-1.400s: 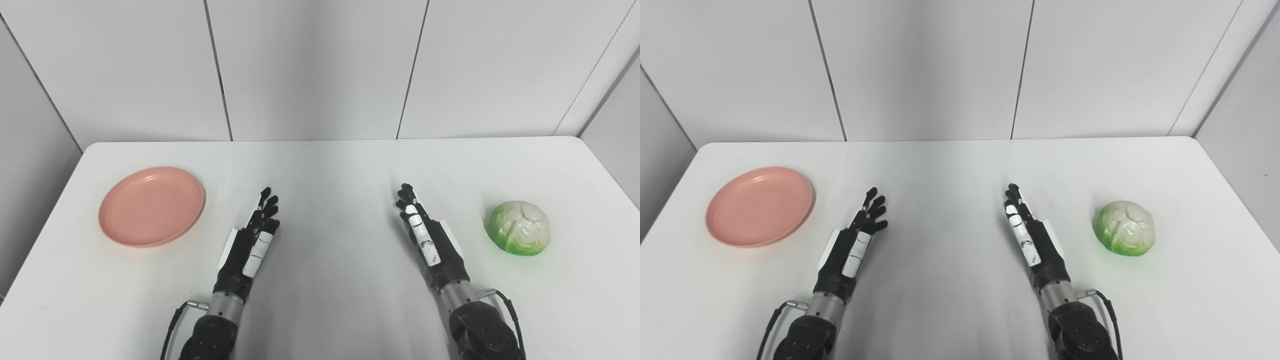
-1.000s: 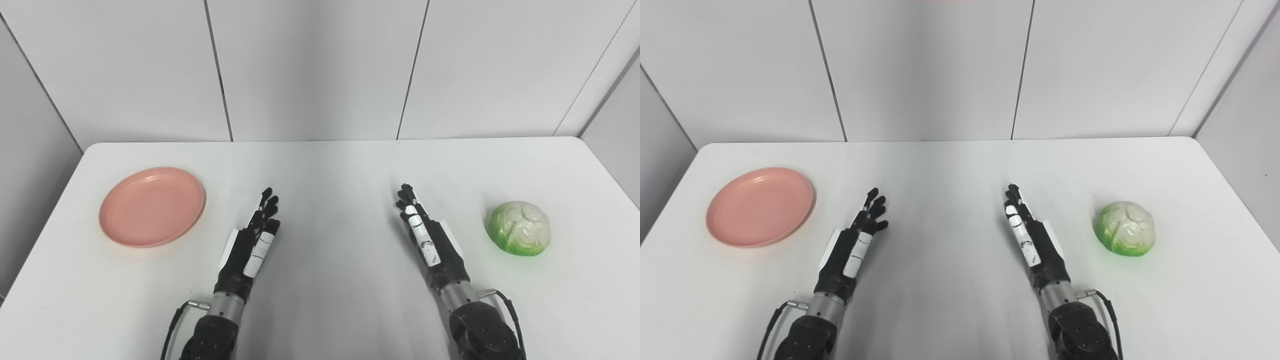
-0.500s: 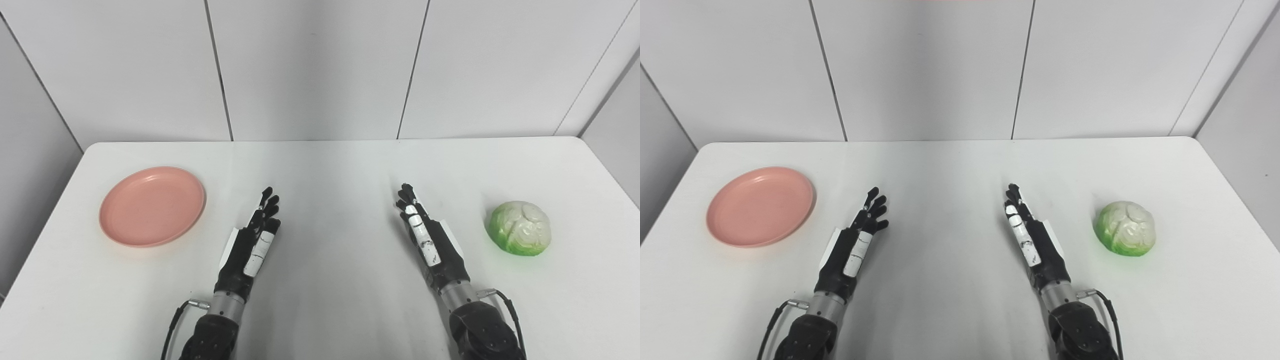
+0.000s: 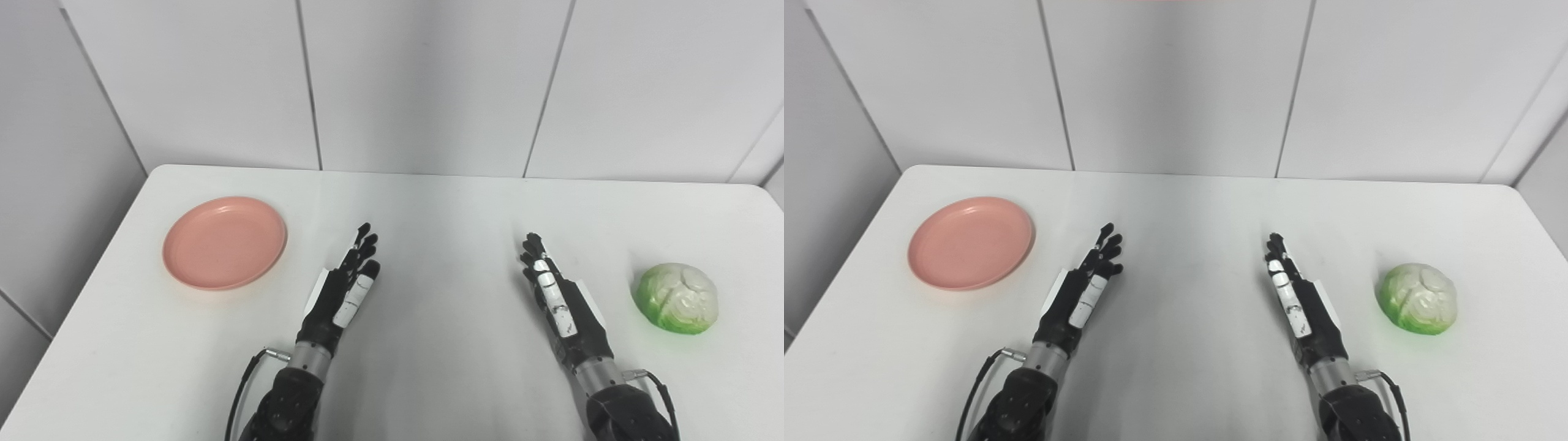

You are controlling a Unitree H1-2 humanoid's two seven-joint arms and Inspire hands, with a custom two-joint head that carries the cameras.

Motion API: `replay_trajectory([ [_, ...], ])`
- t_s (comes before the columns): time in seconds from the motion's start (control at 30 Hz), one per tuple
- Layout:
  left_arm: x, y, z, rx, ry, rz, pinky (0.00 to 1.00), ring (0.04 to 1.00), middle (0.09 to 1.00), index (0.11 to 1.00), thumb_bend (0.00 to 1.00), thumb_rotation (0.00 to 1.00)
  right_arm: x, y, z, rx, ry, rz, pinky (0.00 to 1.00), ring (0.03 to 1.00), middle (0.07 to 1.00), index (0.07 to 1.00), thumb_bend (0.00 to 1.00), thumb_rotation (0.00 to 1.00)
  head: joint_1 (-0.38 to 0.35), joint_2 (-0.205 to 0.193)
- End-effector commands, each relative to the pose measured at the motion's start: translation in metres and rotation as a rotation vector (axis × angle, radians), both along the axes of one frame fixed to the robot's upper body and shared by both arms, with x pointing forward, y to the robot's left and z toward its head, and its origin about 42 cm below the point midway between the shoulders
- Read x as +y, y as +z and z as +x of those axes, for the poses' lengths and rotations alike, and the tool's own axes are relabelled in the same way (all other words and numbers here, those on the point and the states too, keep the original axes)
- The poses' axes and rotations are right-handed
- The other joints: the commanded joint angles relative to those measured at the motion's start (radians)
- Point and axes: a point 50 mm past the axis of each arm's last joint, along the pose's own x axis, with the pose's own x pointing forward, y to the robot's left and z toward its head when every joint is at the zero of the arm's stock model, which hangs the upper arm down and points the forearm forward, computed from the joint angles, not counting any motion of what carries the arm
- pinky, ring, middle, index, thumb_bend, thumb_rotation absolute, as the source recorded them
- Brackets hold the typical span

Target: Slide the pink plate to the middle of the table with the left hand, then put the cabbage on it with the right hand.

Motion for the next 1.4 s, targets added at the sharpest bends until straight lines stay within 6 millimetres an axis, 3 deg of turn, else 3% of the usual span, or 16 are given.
replay_trajectory([
  [0.0,-0.007,-0.031,-0.013,0.102,0.004,0.014,0.93,0.937,0.946,0.941,0.88,1.00,-0.001,0.000,0.001,0.024,0.017,0.018,1.00,1.000,1.000,1.000,0.13,1.00,0.016,-0.009],
  [0.33,-0.018,-0.035,-0.011,0.082,-0.006,0.038,0.93,0.941,0.947,0.944,0.87,1.00,-0.004,0.005,0.002,0.026,0.007,0.028,1.00,1.000,1.000,1.000,0.10,1.00,0.079,-0.028],
  [0.57,-0.019,-0.034,-0.011,0.080,-0.006,0.038,0.92,0.938,0.948,0.944,0.87,1.00,-0.003,0.010,0.001,0.016,0.004,0.030,1.00,1.000,1.000,1.000,0.05,1.00,0.070,-0.023],
  [1.0,-0.014,-0.033,-0.009,0.106,-0.003,0.013,0.93,0.942,0.950,0.944,0.88,1.00,0.002,0.009,0.003,0.027,0.024,0.032,1.00,1.000,1.000,1.000,0.08,1.00,0.033,-0.016],
  [1.13,-0.017,-0.024,-0.007,0.112,0.005,-0.071,0.95,0.949,0.956,0.947,0.92,1.00,0.002,0.006,0.004,0.018,0.021,0.034,1.00,1.000,1.000,1.000,0.08,1.00,0.025,-0.013],
  [1.3,-0.018,0.002,-0.003,0.017,-0.020,-0.109,0.92,0.932,0.943,0.942,0.82,1.00,0.000,0.005,0.004,0.017,0.015,0.027,1.00,1.000,1.000,1.000,0.10,1.00,0.021,-0.010],
  [1.37,-0.018,0.012,-0.002,0.004,-0.016,-0.145,0.94,0.943,0.952,0.950,0.84,1.00,-0.001,0.006,0.004,0.024,0.016,0.026,1.00,1.000,1.000,1.000,0.11,1.00,0.022,-0.010],
])
